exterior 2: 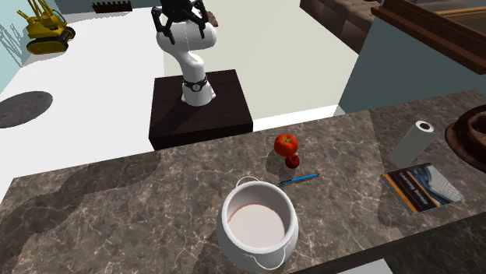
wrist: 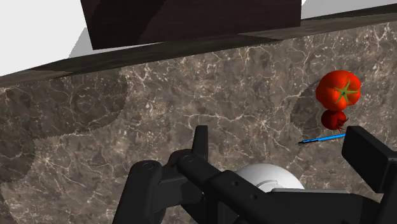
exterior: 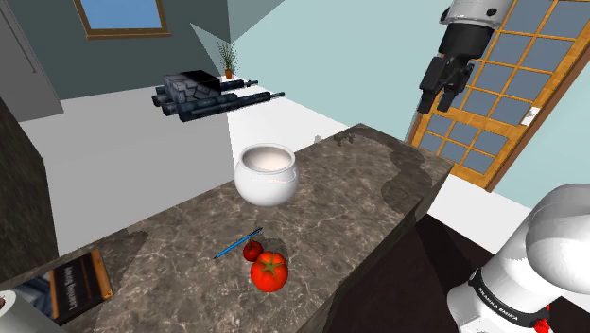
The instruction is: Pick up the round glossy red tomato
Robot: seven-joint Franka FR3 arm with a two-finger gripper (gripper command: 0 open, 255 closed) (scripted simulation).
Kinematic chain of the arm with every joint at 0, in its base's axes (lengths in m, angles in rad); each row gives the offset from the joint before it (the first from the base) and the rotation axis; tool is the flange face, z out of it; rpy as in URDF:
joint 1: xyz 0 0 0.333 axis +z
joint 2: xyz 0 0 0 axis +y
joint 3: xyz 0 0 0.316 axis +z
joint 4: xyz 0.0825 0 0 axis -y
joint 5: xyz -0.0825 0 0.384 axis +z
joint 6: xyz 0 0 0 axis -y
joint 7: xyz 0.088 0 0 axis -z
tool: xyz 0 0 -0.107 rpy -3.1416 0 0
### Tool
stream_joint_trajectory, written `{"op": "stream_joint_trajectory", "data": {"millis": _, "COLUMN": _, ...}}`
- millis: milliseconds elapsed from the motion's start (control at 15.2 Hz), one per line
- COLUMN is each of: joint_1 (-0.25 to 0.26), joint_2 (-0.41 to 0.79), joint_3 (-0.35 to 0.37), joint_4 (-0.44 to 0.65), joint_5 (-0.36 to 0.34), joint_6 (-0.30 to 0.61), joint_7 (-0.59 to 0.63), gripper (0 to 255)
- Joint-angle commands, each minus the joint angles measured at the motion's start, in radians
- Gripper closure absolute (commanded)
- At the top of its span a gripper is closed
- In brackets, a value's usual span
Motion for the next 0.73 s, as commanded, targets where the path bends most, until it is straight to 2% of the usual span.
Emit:
{"op": "stream_joint_trajectory", "data": {"millis": 0, "joint_1": 0.000, "joint_2": 0.000, "joint_3": 0.000, "joint_4": 0.000, "joint_5": 0.000, "joint_6": 0.000, "joint_7": 0.000, "gripper": 0}}
{"op": "stream_joint_trajectory", "data": {"millis": 660, "joint_1": 0.056, "joint_2": 0.196, "joint_3": 0.163, "joint_4": -0.083, "joint_5": 0.063, "joint_6": 0.262, "joint_7": 0.117, "gripper": 0}}
